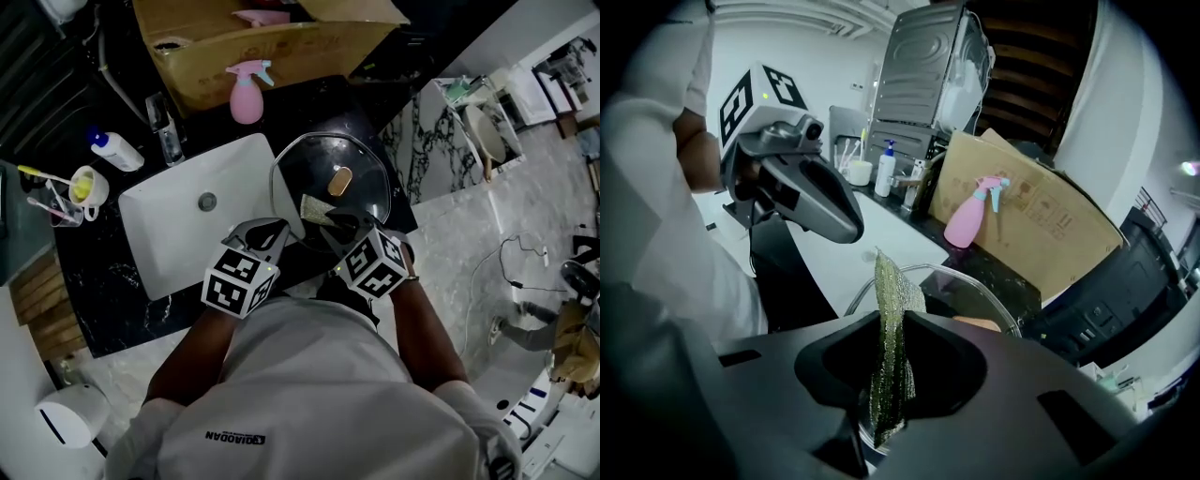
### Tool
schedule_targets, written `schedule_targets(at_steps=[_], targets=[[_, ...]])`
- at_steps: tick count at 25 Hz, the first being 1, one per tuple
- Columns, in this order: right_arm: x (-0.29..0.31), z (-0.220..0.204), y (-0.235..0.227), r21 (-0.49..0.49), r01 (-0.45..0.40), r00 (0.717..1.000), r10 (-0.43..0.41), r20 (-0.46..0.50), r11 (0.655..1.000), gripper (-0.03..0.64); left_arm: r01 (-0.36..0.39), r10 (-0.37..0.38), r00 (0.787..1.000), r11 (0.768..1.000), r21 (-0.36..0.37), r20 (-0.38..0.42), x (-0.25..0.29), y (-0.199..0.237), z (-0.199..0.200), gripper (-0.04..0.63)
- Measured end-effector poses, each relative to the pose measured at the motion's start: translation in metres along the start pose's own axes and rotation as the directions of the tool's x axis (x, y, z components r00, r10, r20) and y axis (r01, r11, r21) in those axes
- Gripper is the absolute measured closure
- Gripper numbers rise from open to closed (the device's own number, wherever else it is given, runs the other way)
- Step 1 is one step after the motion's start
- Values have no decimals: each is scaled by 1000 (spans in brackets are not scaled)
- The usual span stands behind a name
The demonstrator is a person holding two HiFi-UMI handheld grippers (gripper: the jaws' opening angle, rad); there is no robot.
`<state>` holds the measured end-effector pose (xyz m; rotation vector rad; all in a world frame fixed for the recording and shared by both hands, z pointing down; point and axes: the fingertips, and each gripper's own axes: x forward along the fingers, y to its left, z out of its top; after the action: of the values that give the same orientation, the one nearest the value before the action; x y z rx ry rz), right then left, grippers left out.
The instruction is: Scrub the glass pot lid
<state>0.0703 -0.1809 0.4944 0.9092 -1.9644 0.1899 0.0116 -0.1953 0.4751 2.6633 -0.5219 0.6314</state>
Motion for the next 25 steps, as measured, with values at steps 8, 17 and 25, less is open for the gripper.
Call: schedule_targets(at_steps=[8,17,25], targets=[[-20,32,-73,124,79,984,-98,151,989,523,-68,68,998,997,-35,6,0,14,4,580],[43,27,-138,17,64,997,-64,37,998,523,-209,214,977,969,-129,22,-13,45,0,580],[99,9,-161,-11,-38,995,37,-88,999,523,-298,310,951,927,-230,18,-21,57,-7,580]])
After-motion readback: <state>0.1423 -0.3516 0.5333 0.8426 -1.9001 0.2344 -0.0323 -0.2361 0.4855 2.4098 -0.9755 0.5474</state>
